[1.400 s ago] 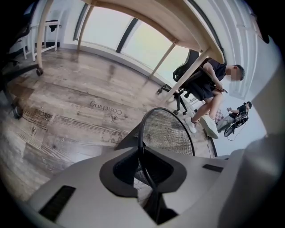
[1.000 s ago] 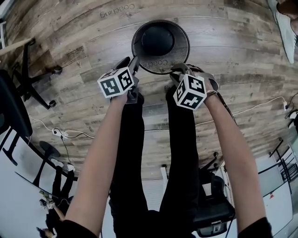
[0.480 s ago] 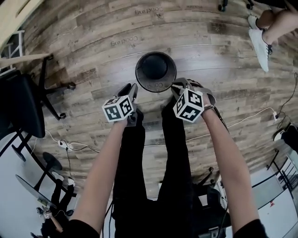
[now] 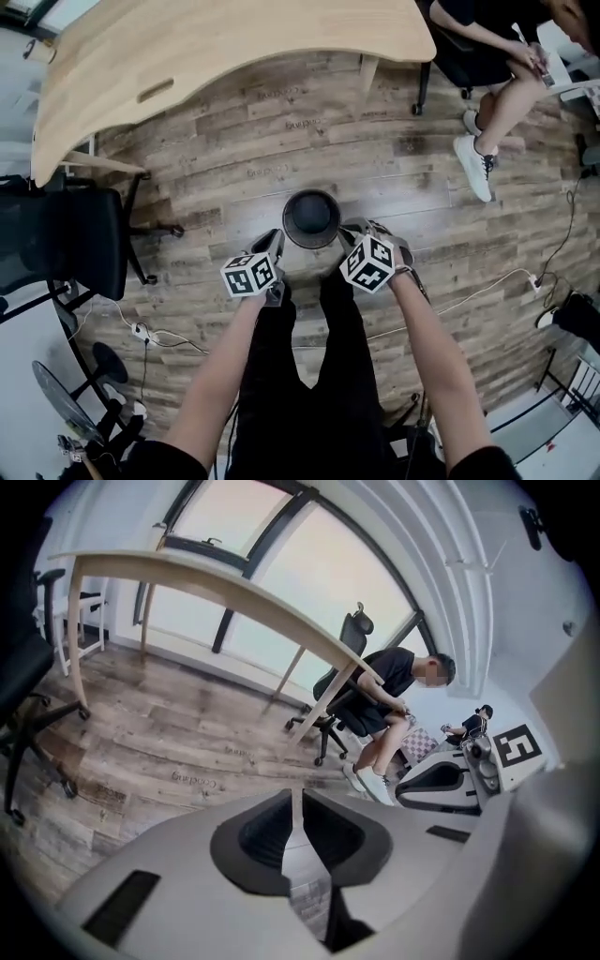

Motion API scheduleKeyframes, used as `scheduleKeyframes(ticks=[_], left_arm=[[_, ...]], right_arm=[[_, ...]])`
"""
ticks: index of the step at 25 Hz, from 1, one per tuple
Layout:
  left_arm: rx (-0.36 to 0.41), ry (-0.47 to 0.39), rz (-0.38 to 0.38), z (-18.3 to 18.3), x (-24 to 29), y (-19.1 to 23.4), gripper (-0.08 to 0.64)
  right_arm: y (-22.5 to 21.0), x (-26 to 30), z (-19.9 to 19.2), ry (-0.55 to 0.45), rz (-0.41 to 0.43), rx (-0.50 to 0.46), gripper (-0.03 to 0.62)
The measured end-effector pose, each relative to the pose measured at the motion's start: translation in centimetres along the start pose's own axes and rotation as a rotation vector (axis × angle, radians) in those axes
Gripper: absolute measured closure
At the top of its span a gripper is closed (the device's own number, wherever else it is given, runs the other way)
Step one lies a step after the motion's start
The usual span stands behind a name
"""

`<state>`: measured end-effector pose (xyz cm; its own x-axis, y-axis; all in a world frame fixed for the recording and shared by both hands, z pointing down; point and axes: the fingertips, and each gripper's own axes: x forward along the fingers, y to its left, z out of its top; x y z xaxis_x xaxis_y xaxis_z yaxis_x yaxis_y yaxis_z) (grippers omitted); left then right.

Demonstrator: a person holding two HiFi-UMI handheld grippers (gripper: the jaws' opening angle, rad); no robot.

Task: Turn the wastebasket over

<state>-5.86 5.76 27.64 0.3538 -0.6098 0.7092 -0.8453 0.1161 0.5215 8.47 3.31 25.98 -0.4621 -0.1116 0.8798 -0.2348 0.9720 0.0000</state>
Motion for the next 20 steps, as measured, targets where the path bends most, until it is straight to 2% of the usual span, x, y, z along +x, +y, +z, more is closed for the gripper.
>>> scheduleKeyframes(ticks=[3,13,20], left_arm=[[0.04,-0.047,-0.012,2.1,-2.7,-3.0,0.518],[0.27,-0.204,-0.068,10.5,-11.4,-9.8,0.525],[0.343,-0.329,-0.124,20.8,-16.5,-11.9,0.525]], right_arm=[[-0.3,-3.5,2.8,-0.068,-0.012,0.06,0.552],[-2.4,-12.7,11.4,-0.241,-0.098,0.172,0.557],[-6.6,-20.0,19.7,-0.43,-0.226,0.235,0.557]])
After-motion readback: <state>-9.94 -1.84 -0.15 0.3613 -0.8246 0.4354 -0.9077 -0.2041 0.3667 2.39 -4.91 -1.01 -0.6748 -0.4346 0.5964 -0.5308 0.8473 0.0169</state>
